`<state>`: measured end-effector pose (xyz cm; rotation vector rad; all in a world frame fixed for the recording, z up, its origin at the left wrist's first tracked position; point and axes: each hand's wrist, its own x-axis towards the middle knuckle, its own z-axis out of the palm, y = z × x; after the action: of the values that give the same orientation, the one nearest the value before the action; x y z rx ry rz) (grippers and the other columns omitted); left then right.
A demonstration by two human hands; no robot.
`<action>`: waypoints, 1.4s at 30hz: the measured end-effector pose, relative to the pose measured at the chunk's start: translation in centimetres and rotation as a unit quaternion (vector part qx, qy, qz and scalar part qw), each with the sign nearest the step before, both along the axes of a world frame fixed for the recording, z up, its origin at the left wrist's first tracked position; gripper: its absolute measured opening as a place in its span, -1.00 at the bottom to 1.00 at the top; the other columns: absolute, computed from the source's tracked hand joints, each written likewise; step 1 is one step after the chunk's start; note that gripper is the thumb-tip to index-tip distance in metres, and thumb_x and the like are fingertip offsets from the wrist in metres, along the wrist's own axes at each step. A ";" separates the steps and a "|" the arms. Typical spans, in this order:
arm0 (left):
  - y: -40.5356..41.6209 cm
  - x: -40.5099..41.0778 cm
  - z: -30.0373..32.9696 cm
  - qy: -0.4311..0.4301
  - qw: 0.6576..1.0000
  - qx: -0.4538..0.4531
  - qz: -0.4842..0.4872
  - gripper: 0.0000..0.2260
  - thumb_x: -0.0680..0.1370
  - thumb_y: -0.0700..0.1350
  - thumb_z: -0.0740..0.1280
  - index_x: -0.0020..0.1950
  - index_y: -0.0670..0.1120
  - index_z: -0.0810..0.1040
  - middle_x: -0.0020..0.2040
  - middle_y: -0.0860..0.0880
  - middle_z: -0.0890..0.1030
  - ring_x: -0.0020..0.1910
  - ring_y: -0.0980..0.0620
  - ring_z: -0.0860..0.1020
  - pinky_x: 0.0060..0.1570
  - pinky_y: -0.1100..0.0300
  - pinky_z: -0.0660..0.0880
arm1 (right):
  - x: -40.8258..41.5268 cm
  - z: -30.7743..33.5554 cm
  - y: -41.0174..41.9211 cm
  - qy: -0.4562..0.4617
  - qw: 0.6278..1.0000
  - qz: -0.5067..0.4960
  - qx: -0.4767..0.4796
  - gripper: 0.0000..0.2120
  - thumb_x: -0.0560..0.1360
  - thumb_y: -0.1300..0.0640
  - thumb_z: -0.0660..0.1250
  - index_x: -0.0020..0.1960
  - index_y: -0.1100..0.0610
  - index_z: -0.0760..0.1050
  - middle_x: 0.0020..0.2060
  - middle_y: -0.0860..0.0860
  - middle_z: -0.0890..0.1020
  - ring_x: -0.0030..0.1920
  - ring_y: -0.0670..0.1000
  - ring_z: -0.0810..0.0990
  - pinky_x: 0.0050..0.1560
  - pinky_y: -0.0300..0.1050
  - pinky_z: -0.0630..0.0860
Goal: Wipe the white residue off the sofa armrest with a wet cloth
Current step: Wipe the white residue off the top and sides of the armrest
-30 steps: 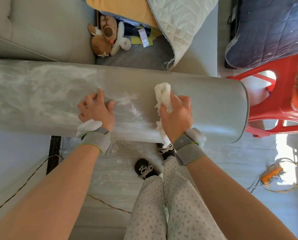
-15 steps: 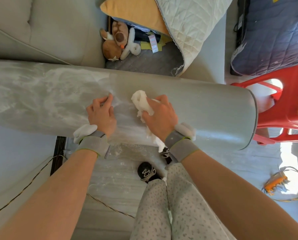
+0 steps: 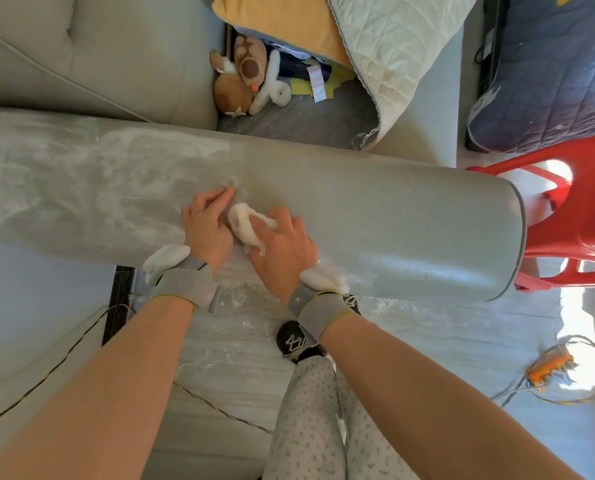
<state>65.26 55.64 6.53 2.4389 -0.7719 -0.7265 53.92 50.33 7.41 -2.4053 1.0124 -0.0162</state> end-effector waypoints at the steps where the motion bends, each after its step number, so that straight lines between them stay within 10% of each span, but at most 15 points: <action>1: -0.2 0.0 0.1 -0.001 1.000 -0.005 0.004 -0.54 0.56 -0.40 0.04 0.41 -0.13 0.37 0.37 -0.18 0.33 0.34 -0.20 0.21 0.36 0.16 0.17 | -0.4 0.0 -0.3 -0.016 1.000 0.001 0.017 -0.62 0.39 0.00 0.37 0.19 0.01 0.52 0.07 0.08 0.51 -0.03 0.19 0.48 -0.26 -0.10 0.41; 9: -0.4 -1.1 -1.0 -0.088 0.995 0.044 -0.011 -0.64 0.61 -0.16 0.14 0.42 -0.05 0.37 0.37 -0.11 0.35 0.31 -0.22 0.28 0.30 0.12 0.16 | -6.6 2.2 -3.8 -0.131 0.963 -0.194 0.135 -0.63 0.44 0.06 0.32 0.25 0.05 0.52 0.06 -0.03 0.42 -0.01 -0.04 0.44 -0.11 -0.28 0.37; 16: -1.1 -2.3 -0.5 -0.106 0.991 0.085 0.012 -0.60 0.59 -0.05 0.20 0.44 -0.04 0.33 0.39 -0.10 0.33 0.34 -0.24 0.23 0.28 -0.03 0.28 | -10.9 4.7 -10.9 -0.237 0.774 -0.468 0.355 -0.87 0.47 0.29 0.28 -0.16 0.11 0.57 -0.28 0.06 0.58 -0.27 0.01 0.56 -0.21 -0.12 0.55; 20: -1.2 -2.5 -0.5 -0.105 0.990 0.094 0.017 -0.61 0.59 -0.06 0.21 0.42 -0.03 0.34 0.39 -0.09 0.33 0.34 -0.24 0.23 0.24 -0.07 0.31 | -12.3 4.8 -14.5 -0.176 0.818 -0.439 0.327 -0.85 0.48 0.32 0.23 0.01 0.20 0.52 -0.26 0.01 0.54 -0.15 0.06 0.52 -0.24 -0.20 0.48; 26: -1.3 -2.5 -0.4 -0.107 0.989 0.098 0.015 -0.61 0.58 -0.07 0.22 0.42 -0.04 0.34 0.38 -0.09 0.34 0.33 -0.24 0.24 0.22 -0.09 0.33 | -13.7 3.8 -15.4 0.007 0.963 -0.252 0.097 -0.39 0.51 0.31 0.07 0.46 -0.15 0.11 0.15 0.16 0.46 0.19 0.19 0.40 0.24 0.09 0.35; 32: -1.4 -2.7 -0.2 -0.103 0.990 0.092 0.023 -0.61 0.58 -0.09 0.23 0.41 -0.04 0.34 0.37 -0.09 0.35 0.33 -0.23 0.24 0.19 -0.12 0.35 | -11.9 3.7 -15.1 -0.012 0.925 -0.352 0.140 -0.60 0.56 0.09 0.09 0.39 0.09 0.29 0.29 0.15 0.41 0.30 0.15 0.35 0.30 -0.01 0.27; 35: -1.4 -3.0 -0.3 -0.110 0.989 0.090 0.029 -0.61 0.59 -0.10 0.22 0.42 -0.05 0.34 0.38 -0.09 0.35 0.34 -0.23 0.23 0.19 -0.12 0.34 | -10.2 3.2 -14.1 0.068 0.923 -0.365 0.098 -0.36 0.44 -0.12 0.29 0.40 0.12 0.19 0.30 0.13 0.34 0.32 0.16 0.27 0.28 0.04 0.25; 38: -1.5 -2.9 -0.3 -0.109 0.989 0.096 0.027 -0.61 0.58 -0.10 0.22 0.42 -0.05 0.34 0.38 -0.09 0.35 0.34 -0.23 0.23 0.20 -0.13 0.33 | -10.1 2.4 -13.4 0.139 0.946 -0.288 0.047 -0.35 0.40 0.11 0.31 0.42 0.08 0.11 0.27 0.17 0.30 0.25 0.21 0.27 0.18 0.09 0.29; 42: -1.6 -2.9 -0.2 -0.108 0.989 0.099 0.032 -0.62 0.58 -0.11 0.22 0.41 -0.04 0.34 0.38 -0.09 0.35 0.34 -0.24 0.23 0.18 -0.13 0.33 | -12.7 2.6 -16.3 0.006 0.944 -0.310 0.111 -0.45 0.43 0.32 0.19 0.40 0.08 0.23 0.23 0.21 0.40 0.21 0.22 0.40 0.19 -0.05 0.35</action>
<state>62.34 54.08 6.33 2.7421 -0.7281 -0.5444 41.21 34.03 10.06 -1.8055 1.6412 -0.1049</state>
